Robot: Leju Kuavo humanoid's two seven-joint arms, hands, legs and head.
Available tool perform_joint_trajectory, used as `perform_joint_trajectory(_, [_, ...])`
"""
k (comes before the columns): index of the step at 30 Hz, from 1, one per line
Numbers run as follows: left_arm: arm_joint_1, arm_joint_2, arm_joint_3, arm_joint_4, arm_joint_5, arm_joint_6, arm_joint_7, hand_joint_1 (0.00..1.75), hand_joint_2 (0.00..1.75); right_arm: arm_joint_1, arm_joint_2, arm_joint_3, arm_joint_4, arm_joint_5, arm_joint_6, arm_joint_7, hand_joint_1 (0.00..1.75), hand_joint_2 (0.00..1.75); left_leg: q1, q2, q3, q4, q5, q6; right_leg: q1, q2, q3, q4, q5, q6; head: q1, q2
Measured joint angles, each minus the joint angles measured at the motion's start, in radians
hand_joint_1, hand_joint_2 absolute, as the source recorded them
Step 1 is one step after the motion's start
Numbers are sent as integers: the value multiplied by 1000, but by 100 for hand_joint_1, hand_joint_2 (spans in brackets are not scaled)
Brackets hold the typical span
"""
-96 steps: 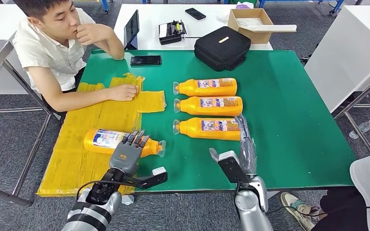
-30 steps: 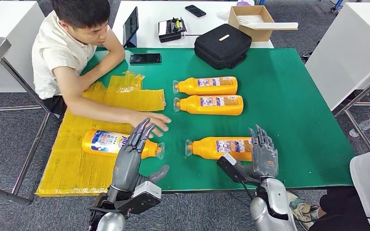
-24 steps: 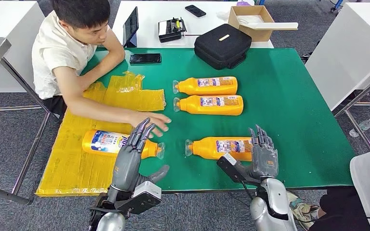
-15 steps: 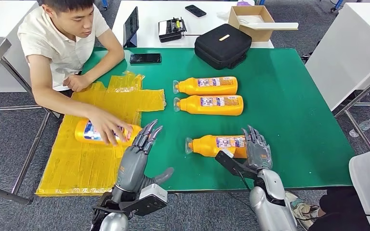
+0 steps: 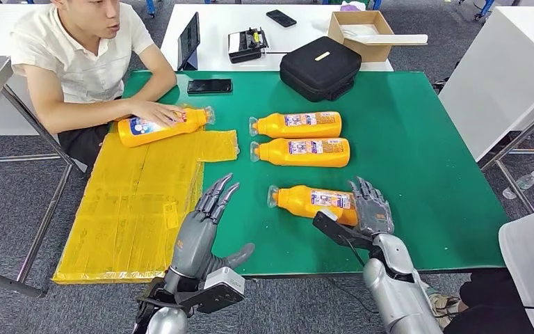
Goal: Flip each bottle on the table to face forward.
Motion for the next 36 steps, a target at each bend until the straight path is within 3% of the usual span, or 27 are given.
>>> perform_joint_trajectory(11, [-2,0,-2,5,3,-5,-3,0,175,-20,-41,9,42,-67,31,-35,175,175,0,0,6,0,-1,0,0,0,3,0,0,0,0,0])
perform_joint_trajectory(19, [-3,0,-4,8,61,-39,-17,0,175,10,-68,6,30,-299,94,-111,175,175,0,0,8,0,-3,0,0,0,5,-1,-1,0,0,0])
perform_joint_trajectory(24, [9,0,2,0,204,-105,-11,0,175,164,-83,7,-139,-466,115,-132,175,175,0,-1,11,0,-5,0,1,0,11,-1,-5,1,0,0])
perform_joint_trajectory(30, [21,0,10,-8,291,-135,9,0,175,318,-83,15,-334,-510,132,-114,175,175,1,0,11,0,-6,-1,1,0,17,-1,-5,1,0,0])
perform_joint_trajectory(36, [58,-2,45,-12,520,-185,104,0,175,441,-59,52,-531,-572,137,-141,175,175,1,0,4,0,-7,-1,1,0,13,0,-5,0,0,0])
